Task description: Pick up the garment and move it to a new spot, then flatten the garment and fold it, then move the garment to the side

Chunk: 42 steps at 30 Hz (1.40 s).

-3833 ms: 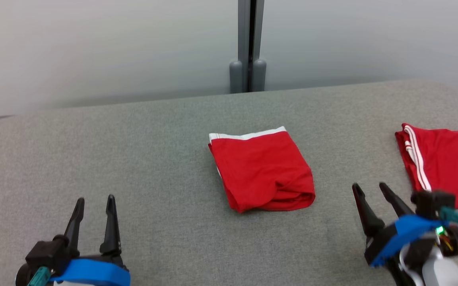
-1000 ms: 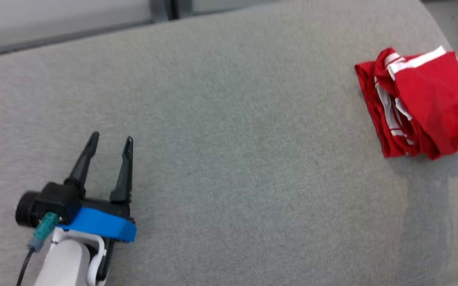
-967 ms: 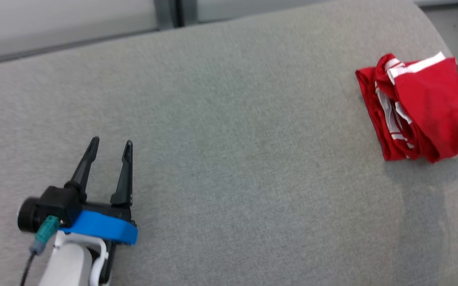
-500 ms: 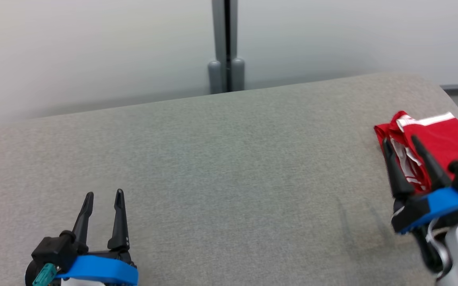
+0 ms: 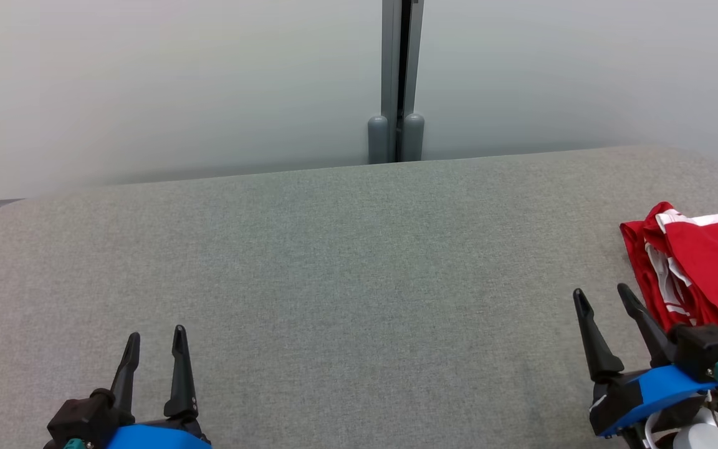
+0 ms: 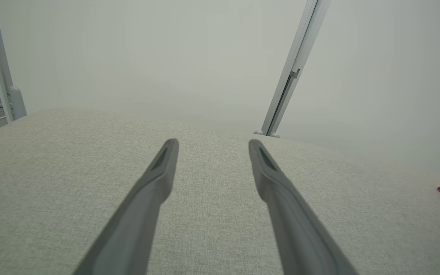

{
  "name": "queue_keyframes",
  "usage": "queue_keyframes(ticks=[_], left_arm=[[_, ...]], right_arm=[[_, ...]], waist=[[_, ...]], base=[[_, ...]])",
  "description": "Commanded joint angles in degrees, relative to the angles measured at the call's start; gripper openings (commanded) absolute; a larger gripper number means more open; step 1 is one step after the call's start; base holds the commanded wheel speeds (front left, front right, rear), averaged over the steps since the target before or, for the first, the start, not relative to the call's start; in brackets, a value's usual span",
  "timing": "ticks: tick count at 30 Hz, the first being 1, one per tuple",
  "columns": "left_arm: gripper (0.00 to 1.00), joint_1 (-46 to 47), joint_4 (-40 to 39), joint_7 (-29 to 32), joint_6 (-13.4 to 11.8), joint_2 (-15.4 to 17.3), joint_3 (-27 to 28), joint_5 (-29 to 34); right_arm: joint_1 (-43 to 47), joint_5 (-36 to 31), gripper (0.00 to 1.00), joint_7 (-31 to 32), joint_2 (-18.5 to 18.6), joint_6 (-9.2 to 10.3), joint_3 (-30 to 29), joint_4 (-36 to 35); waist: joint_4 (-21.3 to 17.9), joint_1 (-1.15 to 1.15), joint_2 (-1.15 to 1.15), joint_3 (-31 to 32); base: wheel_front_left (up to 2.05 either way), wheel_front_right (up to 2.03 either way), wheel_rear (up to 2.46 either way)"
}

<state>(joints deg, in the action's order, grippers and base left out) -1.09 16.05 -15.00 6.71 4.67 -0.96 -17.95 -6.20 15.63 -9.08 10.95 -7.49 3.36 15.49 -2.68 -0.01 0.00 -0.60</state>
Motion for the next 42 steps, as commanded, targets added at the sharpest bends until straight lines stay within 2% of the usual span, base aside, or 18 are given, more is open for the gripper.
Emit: queue_keyframes(ticks=[1,14,15,22,42], left_arm=[[1.0,-0.7,0.1,-0.2,0.3,-0.3,0.2,0.5],[1.0,0.4,1.3,-0.2,0.8,-0.9,-0.5,1.0],[0.0,-0.2,1.3,0.0,0.4,-1.0,-0.3,0.9],[0.0,-1.4,4.2,0.6,0.4,-1.6,-0.1,-0.1],[0.0,1.0,2.5,6.0,0.5,-1.6,1.9,-19.3]], right_arm=[[1.4,-0.6,1.0,0.4,-0.4,-0.01,-0.6,-0.8],[4.4,-1.7,1.0,3.2,-2.3,-0.01,-2.2,-3.9],[3.3,-1.5,0.0,3.2,-2.1,0.0,-2.0,-3.7],[4.3,-0.5,0.0,3.7,-2.9,0.0,-1.8,-0.6],[3.1,19.4,0.0,6.8,-4.2,0.0,-3.9,-0.9]], waist=[[-0.1,0.01,0.0,0.2],[0.0,0.01,0.0,0.5],[0.0,0.01,0.0,0.5],[0.0,0.01,0.0,0.5],[0.4,0.01,0.0,0.5]], base=[[0.0,0.0,0.0],[0.0,0.0,0.0],[0.0,0.0,0.0],[0.0,0.0,0.0],[0.0,0.0,0.0]])
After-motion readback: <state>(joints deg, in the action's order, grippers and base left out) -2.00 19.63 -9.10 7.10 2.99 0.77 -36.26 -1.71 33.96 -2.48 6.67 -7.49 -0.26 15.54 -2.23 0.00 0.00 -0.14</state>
